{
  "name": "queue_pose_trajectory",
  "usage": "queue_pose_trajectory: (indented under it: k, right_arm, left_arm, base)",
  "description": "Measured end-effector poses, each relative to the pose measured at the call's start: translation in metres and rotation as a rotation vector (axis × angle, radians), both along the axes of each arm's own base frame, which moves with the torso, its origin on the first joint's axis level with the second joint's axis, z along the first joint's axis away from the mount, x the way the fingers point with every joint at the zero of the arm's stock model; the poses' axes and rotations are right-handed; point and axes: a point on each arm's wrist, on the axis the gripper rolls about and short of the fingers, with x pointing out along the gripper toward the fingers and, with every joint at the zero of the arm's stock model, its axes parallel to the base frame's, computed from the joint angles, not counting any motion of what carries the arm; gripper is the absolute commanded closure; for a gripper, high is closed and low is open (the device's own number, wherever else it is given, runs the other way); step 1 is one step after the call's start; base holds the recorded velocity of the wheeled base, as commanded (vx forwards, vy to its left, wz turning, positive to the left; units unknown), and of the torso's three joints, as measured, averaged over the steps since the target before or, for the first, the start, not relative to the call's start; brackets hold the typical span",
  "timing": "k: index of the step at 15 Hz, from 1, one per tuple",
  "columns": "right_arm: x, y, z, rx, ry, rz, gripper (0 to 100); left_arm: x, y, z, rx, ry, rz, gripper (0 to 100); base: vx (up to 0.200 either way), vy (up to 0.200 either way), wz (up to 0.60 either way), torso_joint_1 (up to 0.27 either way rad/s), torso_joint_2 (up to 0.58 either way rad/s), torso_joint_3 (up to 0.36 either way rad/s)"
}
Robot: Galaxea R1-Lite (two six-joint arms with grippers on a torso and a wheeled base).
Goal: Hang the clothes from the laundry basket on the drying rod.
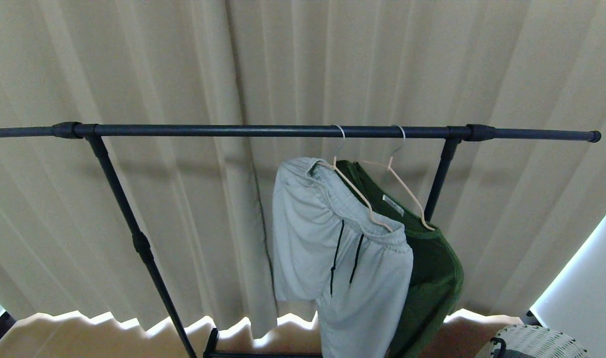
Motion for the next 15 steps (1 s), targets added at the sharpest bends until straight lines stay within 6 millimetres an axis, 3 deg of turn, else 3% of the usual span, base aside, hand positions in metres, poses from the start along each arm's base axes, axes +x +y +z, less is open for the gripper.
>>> queue_pose_trajectory:
  k: [4, 9, 15]
  right_arm:
    - [-0.030, 0.004, -0.015, 0.035, -0.125, -0.070, 0]
    - [-0.020, 0.003, -0.033, 0.032, -0.287, -0.066, 0]
    - [-0.013, 0.006, -0.049, 0.073, -0.285, 0.193, 0]
  left_arm:
    - [0.007, -0.001, -0.012, 0.001, -0.038, -0.058, 0]
    - [0.007, -0.001, -0.013, -0.016, -0.044, -0.054, 0]
    - [0.007, -0.001, -0.013, -0.039, -0.044, -0.051, 0]
  base:
    - [0.000, 0.000, 0.00, 0.000, 0.00, 0.000]
    - [0.000, 0.000, 0.00, 0.000, 0.00, 0.000]
    - [0.000, 0.000, 0.00, 0.000, 0.00, 0.000]
